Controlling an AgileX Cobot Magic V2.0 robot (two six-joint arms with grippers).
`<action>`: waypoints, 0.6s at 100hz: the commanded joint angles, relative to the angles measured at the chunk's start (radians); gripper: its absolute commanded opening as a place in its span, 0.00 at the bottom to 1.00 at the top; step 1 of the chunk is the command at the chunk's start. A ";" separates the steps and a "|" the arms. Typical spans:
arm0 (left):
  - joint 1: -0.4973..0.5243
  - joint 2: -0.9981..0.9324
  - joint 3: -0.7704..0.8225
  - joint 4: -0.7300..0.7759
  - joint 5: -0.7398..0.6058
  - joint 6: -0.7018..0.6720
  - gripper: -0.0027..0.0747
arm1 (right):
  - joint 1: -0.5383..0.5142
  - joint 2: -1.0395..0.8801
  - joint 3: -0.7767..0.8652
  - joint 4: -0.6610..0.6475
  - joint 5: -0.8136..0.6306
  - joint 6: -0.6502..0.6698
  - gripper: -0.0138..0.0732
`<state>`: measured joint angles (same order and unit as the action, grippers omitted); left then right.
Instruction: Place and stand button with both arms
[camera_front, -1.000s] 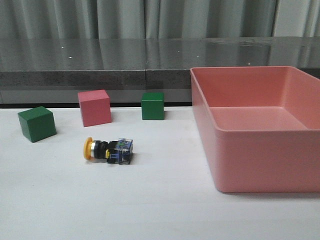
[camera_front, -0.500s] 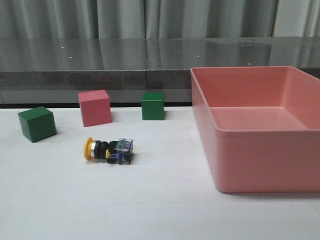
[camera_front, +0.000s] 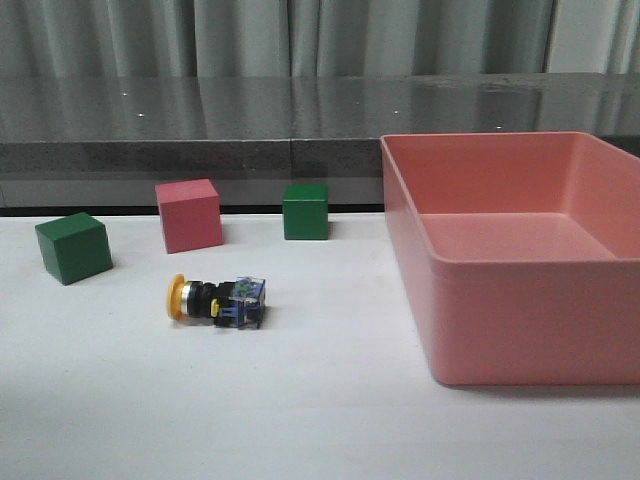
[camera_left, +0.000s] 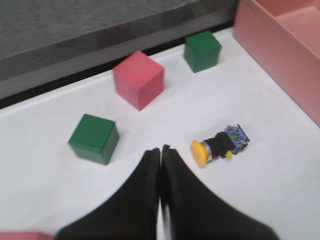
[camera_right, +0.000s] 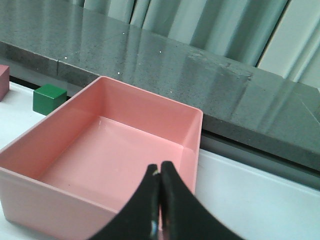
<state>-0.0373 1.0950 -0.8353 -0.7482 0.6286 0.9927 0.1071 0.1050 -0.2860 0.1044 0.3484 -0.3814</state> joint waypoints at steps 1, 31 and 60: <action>0.004 0.086 -0.058 -0.234 0.033 0.316 0.01 | -0.006 0.010 -0.027 0.006 -0.079 0.002 0.09; 0.004 0.310 -0.095 -0.539 0.276 0.926 0.60 | -0.006 0.010 -0.027 0.006 -0.065 0.002 0.09; 0.004 0.433 -0.095 -0.691 0.220 1.130 0.70 | -0.006 0.010 -0.027 0.006 -0.065 0.002 0.09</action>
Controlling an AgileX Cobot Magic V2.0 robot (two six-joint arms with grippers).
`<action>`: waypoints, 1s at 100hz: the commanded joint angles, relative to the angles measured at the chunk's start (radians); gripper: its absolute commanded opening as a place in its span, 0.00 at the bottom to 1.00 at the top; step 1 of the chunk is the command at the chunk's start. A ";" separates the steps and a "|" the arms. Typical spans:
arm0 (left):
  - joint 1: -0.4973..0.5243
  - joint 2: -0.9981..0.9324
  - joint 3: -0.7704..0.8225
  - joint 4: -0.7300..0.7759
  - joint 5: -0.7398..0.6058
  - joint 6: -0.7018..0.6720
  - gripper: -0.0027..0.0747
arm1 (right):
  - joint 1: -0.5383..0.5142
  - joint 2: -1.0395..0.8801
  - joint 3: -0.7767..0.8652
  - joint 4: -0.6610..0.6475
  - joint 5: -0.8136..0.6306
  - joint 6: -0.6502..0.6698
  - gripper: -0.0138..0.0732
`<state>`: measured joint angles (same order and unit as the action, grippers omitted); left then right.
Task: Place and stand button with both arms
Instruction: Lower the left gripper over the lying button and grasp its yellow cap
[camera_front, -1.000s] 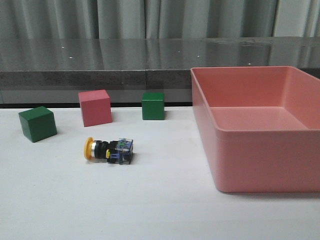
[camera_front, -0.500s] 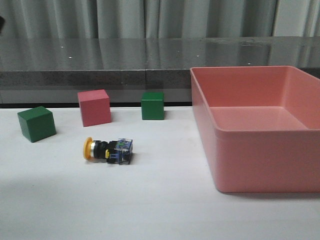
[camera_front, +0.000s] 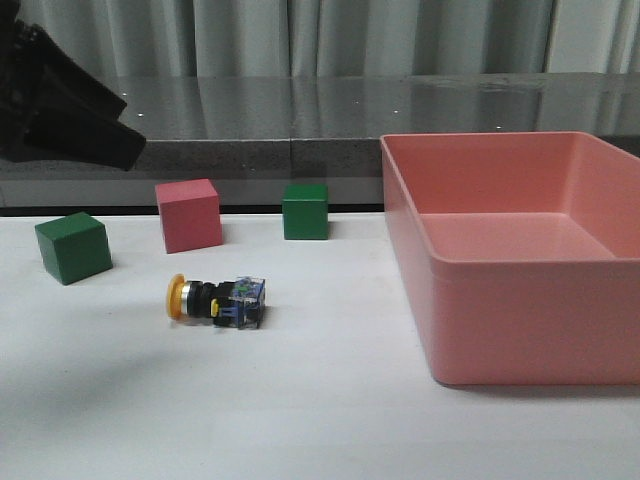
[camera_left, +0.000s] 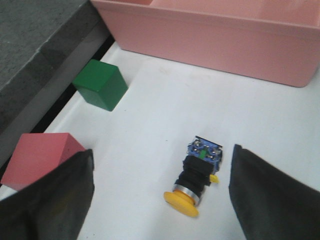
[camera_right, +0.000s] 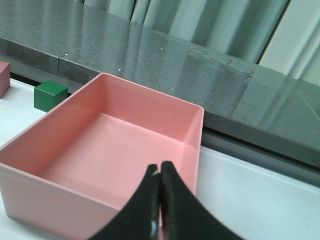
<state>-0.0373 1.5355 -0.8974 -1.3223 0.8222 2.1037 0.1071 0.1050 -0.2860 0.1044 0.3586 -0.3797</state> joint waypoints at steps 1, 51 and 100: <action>0.004 -0.005 -0.033 -0.122 0.031 0.019 0.69 | -0.006 0.010 -0.027 0.006 -0.075 0.000 0.09; 0.004 0.266 -0.043 -0.298 0.201 0.431 0.66 | -0.006 0.010 -0.027 0.006 -0.074 0.000 0.09; -0.006 0.494 -0.131 -0.269 0.292 0.508 0.66 | -0.006 0.010 -0.027 0.006 -0.074 0.000 0.09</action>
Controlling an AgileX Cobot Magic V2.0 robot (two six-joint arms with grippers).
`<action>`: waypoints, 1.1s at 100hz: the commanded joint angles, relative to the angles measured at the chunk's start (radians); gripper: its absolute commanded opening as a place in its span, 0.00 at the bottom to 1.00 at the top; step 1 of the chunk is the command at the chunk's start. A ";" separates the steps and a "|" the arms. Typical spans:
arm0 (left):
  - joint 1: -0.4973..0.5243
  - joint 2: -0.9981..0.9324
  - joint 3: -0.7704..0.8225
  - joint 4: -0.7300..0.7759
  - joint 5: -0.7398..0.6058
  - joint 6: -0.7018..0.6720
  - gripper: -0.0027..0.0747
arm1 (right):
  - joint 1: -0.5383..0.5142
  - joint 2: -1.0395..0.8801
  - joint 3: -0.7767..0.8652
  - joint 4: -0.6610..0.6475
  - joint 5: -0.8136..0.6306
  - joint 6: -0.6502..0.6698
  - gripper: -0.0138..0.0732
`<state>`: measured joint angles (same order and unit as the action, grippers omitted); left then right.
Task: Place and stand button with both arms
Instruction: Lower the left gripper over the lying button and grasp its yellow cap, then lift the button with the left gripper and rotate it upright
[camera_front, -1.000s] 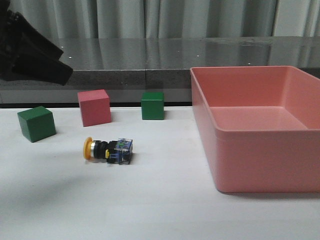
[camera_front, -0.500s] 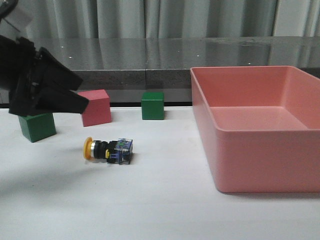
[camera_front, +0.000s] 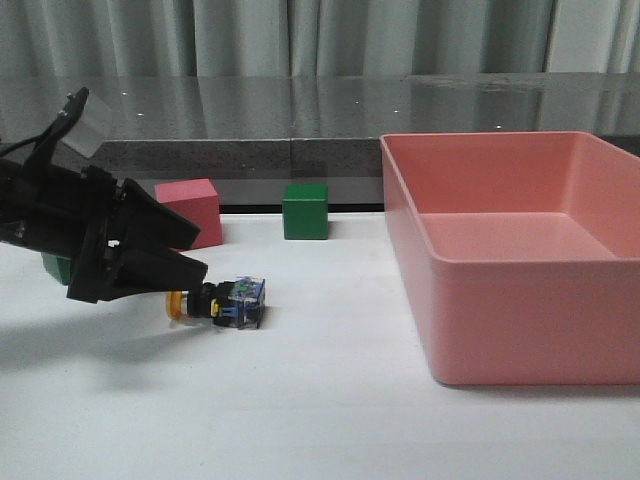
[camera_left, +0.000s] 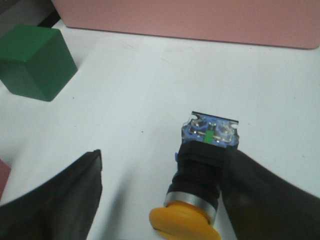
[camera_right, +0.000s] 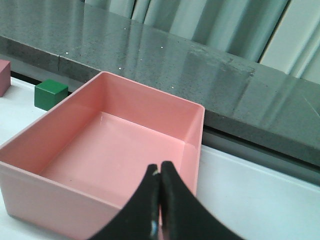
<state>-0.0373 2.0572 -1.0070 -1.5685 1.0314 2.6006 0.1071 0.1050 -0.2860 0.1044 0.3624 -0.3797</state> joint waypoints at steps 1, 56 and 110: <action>-0.006 -0.026 -0.021 -0.016 0.083 0.011 0.66 | -0.006 0.010 -0.027 0.006 -0.078 0.000 0.09; -0.006 0.016 -0.021 0.062 0.034 0.011 0.46 | -0.006 0.010 -0.027 0.006 -0.078 0.000 0.09; -0.007 -0.304 -0.042 0.174 -0.146 -0.341 0.01 | -0.006 0.010 -0.027 0.006 -0.078 0.000 0.09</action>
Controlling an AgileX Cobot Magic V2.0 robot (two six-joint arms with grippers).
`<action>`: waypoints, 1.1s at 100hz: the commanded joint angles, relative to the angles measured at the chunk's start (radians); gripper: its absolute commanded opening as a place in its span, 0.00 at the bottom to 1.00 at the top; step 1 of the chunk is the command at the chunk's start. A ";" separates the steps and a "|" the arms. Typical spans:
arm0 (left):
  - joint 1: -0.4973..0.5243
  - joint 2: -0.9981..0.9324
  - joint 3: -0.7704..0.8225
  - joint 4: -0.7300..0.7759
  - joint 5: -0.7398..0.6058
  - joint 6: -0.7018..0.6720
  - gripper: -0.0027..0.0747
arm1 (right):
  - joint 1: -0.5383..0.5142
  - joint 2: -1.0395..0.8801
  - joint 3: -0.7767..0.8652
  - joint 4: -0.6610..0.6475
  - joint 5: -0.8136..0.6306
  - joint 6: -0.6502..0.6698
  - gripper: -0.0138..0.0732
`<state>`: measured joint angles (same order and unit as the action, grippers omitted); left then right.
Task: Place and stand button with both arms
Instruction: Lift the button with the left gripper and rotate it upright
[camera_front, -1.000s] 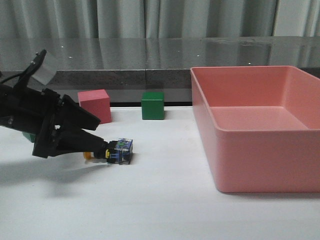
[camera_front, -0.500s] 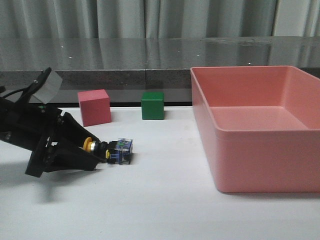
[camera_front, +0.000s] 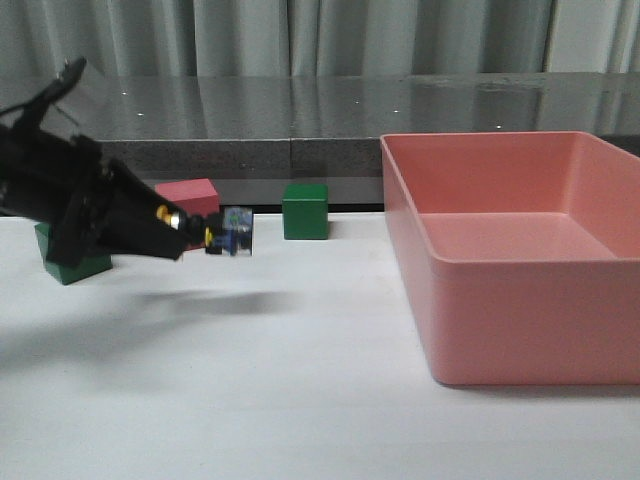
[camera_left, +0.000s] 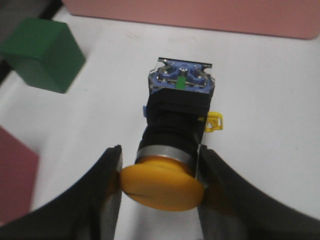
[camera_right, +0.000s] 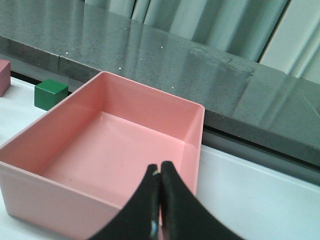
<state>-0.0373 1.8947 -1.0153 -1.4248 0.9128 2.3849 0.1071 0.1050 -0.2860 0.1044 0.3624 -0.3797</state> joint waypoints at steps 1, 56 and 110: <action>-0.009 -0.149 -0.039 0.061 -0.044 -0.139 0.01 | -0.006 0.010 -0.027 0.006 -0.078 0.000 0.09; -0.367 -0.266 -0.338 1.480 -0.062 -1.297 0.01 | -0.006 0.010 -0.027 0.006 -0.076 0.000 0.09; -0.623 -0.026 -0.338 2.085 0.070 -1.557 0.01 | -0.006 0.010 -0.027 0.007 -0.069 0.000 0.09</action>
<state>-0.6485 1.8947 -1.3252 0.6132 0.9735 0.8480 0.1071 0.1050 -0.2860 0.1044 0.3668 -0.3797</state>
